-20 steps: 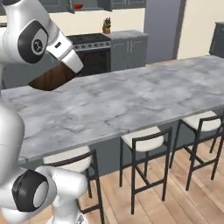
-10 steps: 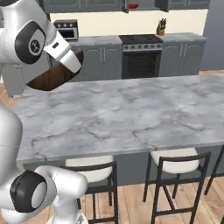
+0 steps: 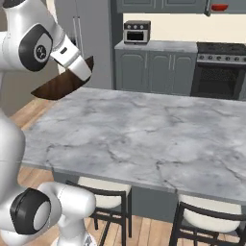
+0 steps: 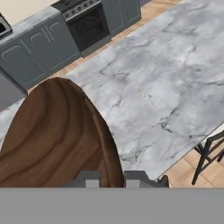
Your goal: Pick up the bowls from the cabinet and place each bowl in front of a stool on the dining counter.
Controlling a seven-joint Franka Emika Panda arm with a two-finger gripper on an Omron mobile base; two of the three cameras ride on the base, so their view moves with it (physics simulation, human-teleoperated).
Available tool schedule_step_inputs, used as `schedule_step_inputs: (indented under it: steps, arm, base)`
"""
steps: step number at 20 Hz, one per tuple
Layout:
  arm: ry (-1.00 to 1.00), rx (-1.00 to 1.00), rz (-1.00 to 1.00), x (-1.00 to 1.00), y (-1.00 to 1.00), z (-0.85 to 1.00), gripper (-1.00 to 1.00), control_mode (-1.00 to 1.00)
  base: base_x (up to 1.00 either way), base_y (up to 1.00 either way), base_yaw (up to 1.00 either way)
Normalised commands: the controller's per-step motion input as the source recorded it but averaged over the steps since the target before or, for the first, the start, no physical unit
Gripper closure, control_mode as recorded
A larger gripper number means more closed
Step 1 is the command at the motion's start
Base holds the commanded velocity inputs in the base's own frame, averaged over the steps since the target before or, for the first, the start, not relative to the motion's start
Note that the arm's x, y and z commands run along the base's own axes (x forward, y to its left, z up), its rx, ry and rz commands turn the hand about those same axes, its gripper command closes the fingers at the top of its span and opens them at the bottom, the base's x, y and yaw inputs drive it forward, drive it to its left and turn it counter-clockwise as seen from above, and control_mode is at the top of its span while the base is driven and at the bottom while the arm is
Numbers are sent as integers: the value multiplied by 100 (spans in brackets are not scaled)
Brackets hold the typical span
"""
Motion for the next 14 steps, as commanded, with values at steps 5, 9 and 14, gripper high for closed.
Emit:
schedule_step_inputs:
  steps: [5,9,14]
  arm:
    - [0,0,0,0,0,0,100,100]
    - [0,0,0,0,0,0,100,100]
    - [0,0,2,0,-10,-1,100,-100]
  base:
    - [37,-38,38]
    - [14,0,0]
    - [4,0,0]
